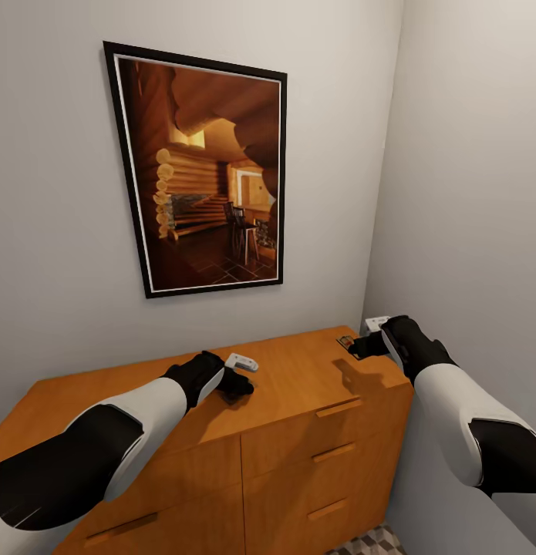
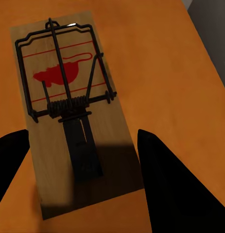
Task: Take the four mousetraps from the cabinet in the bathroom and place them on the bathroom floor. Make sure all four end up on the same floor surface, and ensure that at least two of them are either under or directly next to the same bathroom sink.
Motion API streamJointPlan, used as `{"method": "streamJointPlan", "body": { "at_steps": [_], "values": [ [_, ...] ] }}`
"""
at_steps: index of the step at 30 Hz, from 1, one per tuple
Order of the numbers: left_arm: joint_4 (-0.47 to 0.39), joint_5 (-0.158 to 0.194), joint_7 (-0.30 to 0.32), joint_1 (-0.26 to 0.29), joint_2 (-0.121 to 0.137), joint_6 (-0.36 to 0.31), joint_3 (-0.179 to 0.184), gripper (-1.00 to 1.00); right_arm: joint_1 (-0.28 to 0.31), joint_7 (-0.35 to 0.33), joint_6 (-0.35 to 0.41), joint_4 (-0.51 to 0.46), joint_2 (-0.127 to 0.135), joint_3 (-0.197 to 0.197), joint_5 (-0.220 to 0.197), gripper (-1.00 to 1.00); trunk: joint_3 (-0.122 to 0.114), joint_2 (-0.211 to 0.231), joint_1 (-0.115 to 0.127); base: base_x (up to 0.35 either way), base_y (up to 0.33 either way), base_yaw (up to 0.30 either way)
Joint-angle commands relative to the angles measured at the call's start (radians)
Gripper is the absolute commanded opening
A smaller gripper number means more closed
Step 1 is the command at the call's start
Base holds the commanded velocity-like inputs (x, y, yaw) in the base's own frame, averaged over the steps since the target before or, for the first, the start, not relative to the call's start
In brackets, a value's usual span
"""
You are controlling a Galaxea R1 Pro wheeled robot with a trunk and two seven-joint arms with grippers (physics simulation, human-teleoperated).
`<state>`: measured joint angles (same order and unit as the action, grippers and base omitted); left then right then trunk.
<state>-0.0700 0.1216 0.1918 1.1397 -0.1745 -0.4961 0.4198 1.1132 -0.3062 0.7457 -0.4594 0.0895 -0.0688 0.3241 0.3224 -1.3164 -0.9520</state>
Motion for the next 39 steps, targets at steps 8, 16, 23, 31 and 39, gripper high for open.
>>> {"method": "streamJointPlan", "body": {
  "at_steps": [8, 16, 23, 31, 39],
  "values": [
    [0.015, 0.009, 0.002, 0.000, 0.000, -0.004, 0.017, -1.00, 0.000, -0.008, 0.003, 0.001, 0.005, -0.006, 0.010, -1.00, 0.002, -0.001, 0.000, 0.000, 0.000, 0.000],
    [-0.011, 0.008, 0.001, 0.000, 0.000, -0.004, 0.015, -1.00, 0.000, -0.008, 0.003, 0.001, 0.015, -0.005, 0.009, -1.00, 0.002, -0.001, 0.000, 0.000, 0.000, 0.000],
    [-0.377, 0.024, 0.008, 0.000, 0.012, -0.172, 0.016, -1.00, 0.000, -0.011, 0.004, 0.001, 0.015, -0.005, 0.007, -1.00, 0.002, -0.001, 0.000, 0.000, 0.000, 0.000],
    [-0.684, 0.026, 0.003, 0.000, 0.032, -0.410, -0.105, -1.00, 0.000, -0.016, 0.006, 0.001, 0.012, -0.005, 0.008, -1.00, 0.002, -0.001, 0.000, 0.000, 0.000, 0.000],
    [-0.721, 0.022, 0.001, 0.000, 0.039, -0.440, -0.202, -1.00, 0.000, -0.017, 0.006, 0.001, 0.006, -0.005, 0.005, -1.00, 0.002, -0.001, 0.000, 0.000, 0.000, 0.000]
  ]
}}
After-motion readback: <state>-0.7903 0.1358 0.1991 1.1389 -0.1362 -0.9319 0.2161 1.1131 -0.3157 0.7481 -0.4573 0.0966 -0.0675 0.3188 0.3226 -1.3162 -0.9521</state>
